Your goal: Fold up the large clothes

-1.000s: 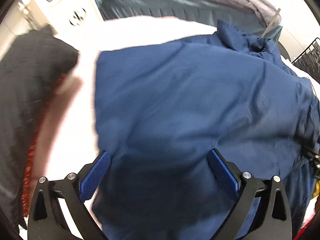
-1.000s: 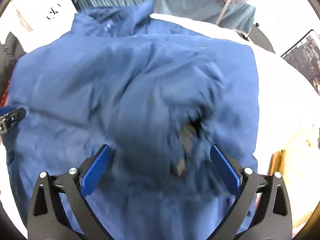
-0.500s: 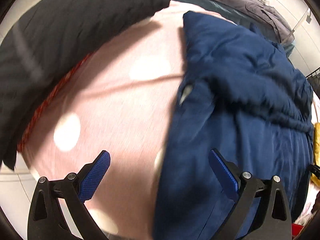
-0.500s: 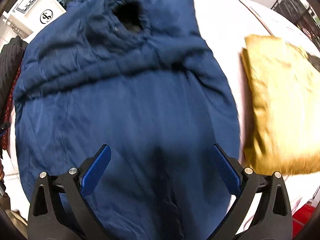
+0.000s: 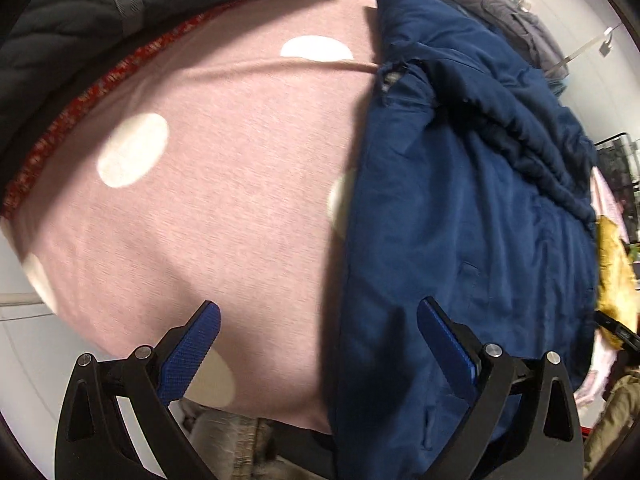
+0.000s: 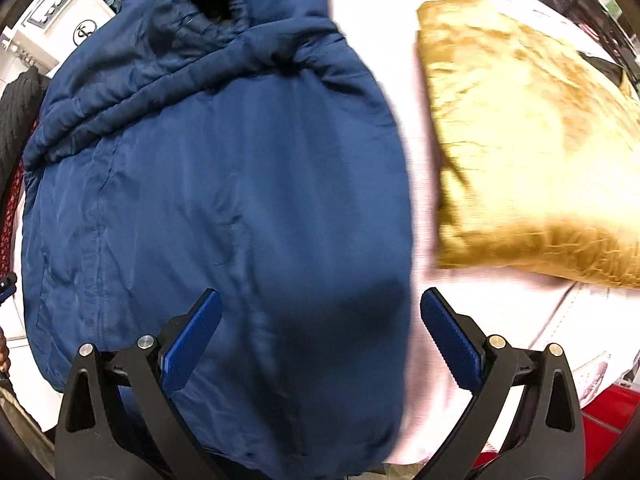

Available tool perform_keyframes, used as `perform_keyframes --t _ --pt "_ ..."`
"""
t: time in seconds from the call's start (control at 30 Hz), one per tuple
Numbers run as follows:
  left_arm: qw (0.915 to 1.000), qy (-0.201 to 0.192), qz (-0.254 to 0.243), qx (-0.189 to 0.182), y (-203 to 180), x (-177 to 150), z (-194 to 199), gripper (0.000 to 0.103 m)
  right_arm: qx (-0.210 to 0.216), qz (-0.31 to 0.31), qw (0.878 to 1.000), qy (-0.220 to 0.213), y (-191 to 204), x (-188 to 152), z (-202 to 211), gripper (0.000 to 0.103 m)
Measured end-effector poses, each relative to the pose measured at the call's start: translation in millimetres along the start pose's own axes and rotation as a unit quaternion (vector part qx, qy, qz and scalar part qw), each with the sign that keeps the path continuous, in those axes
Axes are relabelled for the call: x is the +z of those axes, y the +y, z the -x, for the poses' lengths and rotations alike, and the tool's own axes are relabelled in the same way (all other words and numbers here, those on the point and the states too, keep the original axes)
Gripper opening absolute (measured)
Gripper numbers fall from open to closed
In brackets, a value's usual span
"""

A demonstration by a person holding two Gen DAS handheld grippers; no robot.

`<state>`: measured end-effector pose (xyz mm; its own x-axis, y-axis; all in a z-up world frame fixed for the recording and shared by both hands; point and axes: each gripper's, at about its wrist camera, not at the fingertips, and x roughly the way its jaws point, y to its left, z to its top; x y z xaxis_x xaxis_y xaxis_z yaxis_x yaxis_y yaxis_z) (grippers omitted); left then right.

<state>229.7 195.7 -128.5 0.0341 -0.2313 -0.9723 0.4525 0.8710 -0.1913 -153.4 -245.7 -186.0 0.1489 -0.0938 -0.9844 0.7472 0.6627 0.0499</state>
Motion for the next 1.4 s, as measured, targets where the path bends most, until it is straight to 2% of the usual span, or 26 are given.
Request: perform_keyframes --t 0.13,0.27,0.3,0.37,0.43,0.47,0.57,0.67,0.73,0.8,0.87,0.9,0.93,0.97,1.0,1.07,1.1,1.23,1.3,1.4 --pt "0.9994 0.016 -0.007 -0.031 -8 -12 -13 0.096 0.016 -0.035 0.999 -0.002 -44 -3 7 0.098" --pt "0.9964 0.054 0.003 -0.065 -10 -38 -34 0.095 0.051 -0.061 0.996 0.029 -81 -19 -1 0.097" --pt "0.9956 0.061 0.003 -0.07 -12 -43 -37 0.095 0.065 -0.065 0.995 0.038 -88 -26 -5 0.093" --pt "0.9939 0.079 -0.006 -0.077 -19 -58 -45 0.095 0.11 -0.072 0.99 0.06 -96 -40 -11 0.088" --pt "0.9908 0.098 -0.017 -0.092 -26 -74 -49 0.092 0.149 -0.07 0.983 0.082 -97 -58 -20 0.086" --pt "0.9887 0.108 -0.022 -0.101 -31 -79 -52 0.088 0.158 -0.069 0.981 0.091 -98 -65 -24 0.085" --pt "0.9842 0.13 -0.037 -0.114 -40 -101 -59 0.087 0.187 -0.076 0.974 0.106 -106 -89 -29 0.085" --pt "0.9824 0.132 -0.009 -0.132 -34 -109 -62 0.083 0.232 -0.105 0.959 0.123 -120 -101 -33 0.085" --pt "0.982 0.125 0.009 -0.141 -28 -110 -62 0.081 0.241 -0.107 0.957 0.124 -126 -103 -36 0.085" --pt "0.9824 0.125 0.015 -0.138 -27 -109 -64 0.079 0.236 -0.092 0.959 0.126 -127 -98 -35 0.085" --pt "0.9835 0.128 0.012 -0.127 -27 -108 -62 0.077 0.226 -0.069 0.963 0.127 -112 -90 -39 0.083" --pt "0.984 0.129 0.01 -0.123 -33 -105 -64 0.075 0.226 -0.058 0.964 0.127 -107 -85 -38 0.069" --pt "0.9847 0.128 0.007 -0.118 -33 -105 -60 0.068 0.23 -0.05 0.963 0.131 -95 -77 -41 0.06" --pt "0.9851 0.126 0.004 -0.116 -35 -105 -57 0.053 0.231 -0.044 0.963 0.135 -92 -76 -40 0.047" --pt "0.984 0.124 -0.002 -0.128 -37 -105 -49 0.044 0.23 -0.039 0.963 0.137 -88 -76 -37 0.036" --pt "0.9847 0.117 -0.02 -0.128 -43 -104 -36 0.028 0.233 -0.031 0.962 0.138 -74 -70 -35 0.023" --pt "0.985 0.115 -0.033 -0.124 -48 -104 -30 0.026 0.233 -0.028 0.962 0.139 -74 -70 -31 0.017" --pt "0.9837 0.11 -0.086 -0.112 -65 -105 -5 0.02 0.244 -0.011 0.96 0.139 -85 -71 -5 0.011" --pt "0.9822 0.112 -0.095 -0.116 -65 -107 3 0.02 0.254 -0.008 0.957 0.143 -81 -70 0 0.01" --pt "0.9797 0.132 -0.094 -0.118 -56 -118 7 0.02 0.253 0.002 0.954 0.163 -80 -85 7 0.01"
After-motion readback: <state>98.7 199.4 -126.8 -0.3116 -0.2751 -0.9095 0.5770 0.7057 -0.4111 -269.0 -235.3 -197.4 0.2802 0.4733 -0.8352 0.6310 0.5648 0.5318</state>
